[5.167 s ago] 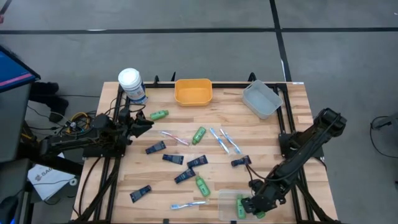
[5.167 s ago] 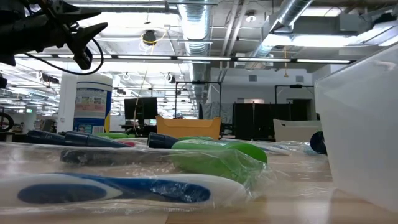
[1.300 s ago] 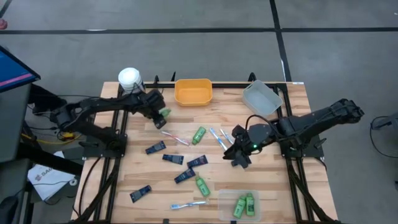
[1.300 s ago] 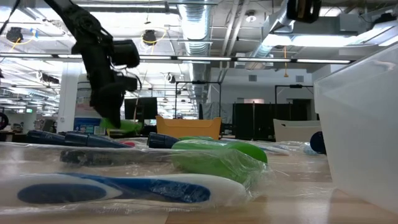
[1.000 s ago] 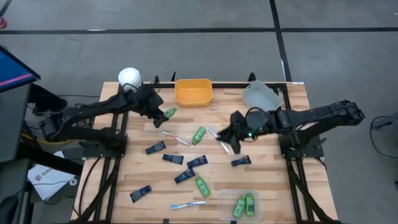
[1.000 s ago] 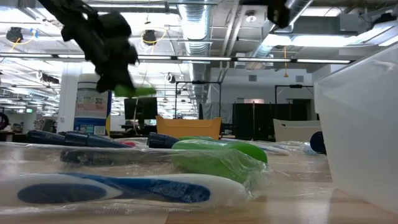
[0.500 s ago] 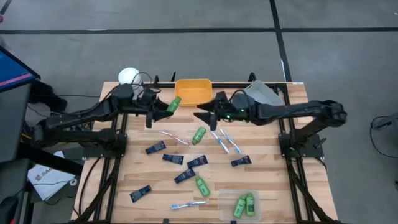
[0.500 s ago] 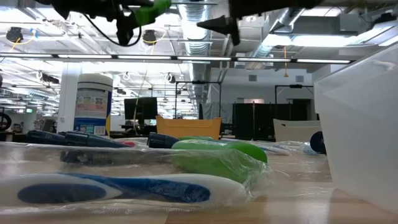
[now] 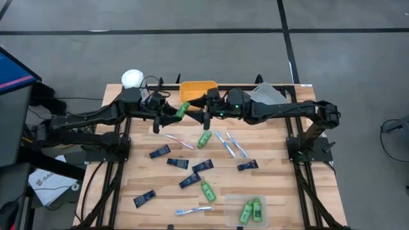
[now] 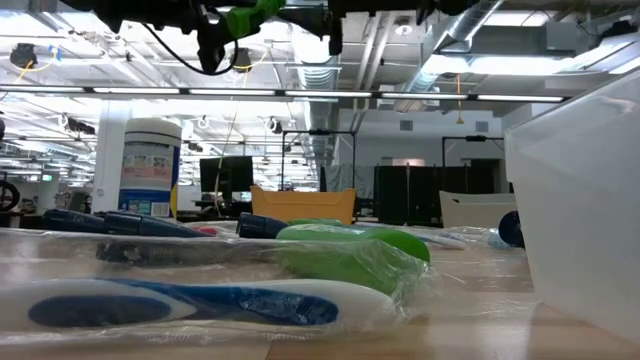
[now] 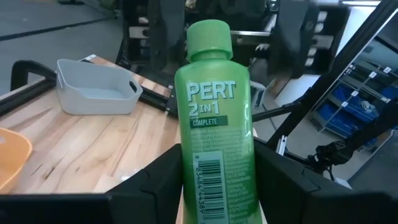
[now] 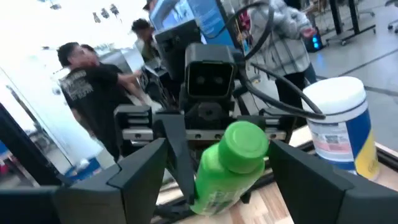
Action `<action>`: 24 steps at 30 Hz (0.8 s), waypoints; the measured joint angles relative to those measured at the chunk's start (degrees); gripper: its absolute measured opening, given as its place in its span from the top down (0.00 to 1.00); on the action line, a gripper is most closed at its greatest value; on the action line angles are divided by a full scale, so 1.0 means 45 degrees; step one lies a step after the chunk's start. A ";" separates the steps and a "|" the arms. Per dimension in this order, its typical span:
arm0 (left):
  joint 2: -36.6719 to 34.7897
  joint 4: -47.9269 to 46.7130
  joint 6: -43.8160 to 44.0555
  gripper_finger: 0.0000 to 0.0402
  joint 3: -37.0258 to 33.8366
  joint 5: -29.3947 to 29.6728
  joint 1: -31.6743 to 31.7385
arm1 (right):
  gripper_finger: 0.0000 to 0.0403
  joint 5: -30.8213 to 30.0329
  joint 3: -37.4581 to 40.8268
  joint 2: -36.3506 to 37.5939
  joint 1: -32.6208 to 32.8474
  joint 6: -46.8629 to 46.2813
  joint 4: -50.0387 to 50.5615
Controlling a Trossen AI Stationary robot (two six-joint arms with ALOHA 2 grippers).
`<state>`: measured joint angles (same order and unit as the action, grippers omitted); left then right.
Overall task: Pick & Place Travel size toiletries
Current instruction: Put the green shampoo into the transparent bin
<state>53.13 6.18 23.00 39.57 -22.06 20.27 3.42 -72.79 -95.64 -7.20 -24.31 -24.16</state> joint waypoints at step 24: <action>-0.0007 0.0986 -0.0141 0.58 0.0000 -0.0029 -0.0358 | 0.39 0.0092 -0.0871 -0.0121 -0.0345 0.0533 0.0617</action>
<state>53.10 10.61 22.37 39.57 -22.20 18.65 3.83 -76.71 -96.18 -8.75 -21.91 -21.38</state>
